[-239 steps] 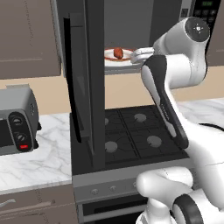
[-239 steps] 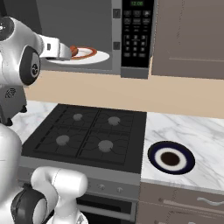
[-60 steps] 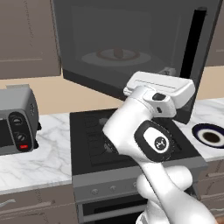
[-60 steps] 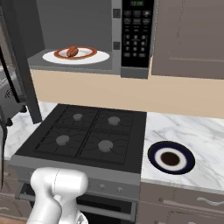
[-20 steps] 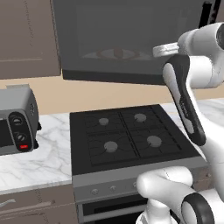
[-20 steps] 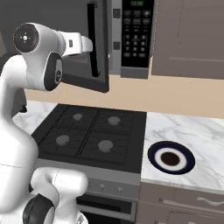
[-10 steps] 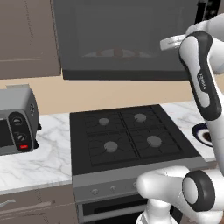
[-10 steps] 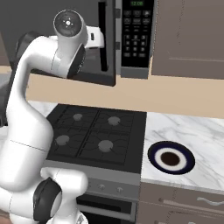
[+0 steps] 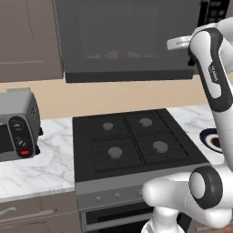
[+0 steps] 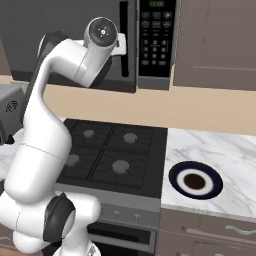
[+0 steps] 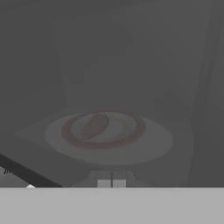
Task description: Pick the sweet potato from the counter and place it in the microwave. Then turn on the microwave.
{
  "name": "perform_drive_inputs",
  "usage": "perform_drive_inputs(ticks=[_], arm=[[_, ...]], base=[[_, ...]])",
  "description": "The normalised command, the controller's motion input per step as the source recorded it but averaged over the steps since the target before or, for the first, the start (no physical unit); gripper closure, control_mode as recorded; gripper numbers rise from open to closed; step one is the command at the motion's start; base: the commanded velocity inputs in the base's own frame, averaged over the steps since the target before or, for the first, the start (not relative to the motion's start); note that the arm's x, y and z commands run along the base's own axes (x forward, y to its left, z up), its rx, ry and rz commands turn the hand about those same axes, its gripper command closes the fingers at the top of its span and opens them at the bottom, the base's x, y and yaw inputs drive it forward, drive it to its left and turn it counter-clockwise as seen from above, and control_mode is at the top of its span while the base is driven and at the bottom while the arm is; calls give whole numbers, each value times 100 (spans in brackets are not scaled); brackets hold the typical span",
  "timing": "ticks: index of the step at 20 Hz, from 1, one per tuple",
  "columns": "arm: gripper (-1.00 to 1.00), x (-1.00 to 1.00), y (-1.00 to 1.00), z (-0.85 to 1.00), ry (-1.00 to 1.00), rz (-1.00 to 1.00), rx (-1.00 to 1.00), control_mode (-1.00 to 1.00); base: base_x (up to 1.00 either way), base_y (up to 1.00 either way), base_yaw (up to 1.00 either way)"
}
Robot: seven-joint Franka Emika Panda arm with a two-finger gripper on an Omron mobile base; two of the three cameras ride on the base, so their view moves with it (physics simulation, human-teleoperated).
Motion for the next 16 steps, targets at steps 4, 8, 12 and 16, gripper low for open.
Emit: perform_drive_inputs(ticks=[4,8,12,16], arm=[[100,29,0,0,-9,0,0,-100],[100,37,0,0,-9,0,0,-100],[100,37,0,0,-9,0,0,-100],[100,32,0,0,-7,0,0,-100]], base=[[0,0,0],[0,0,0],[0,0,0],[0,0,0]])
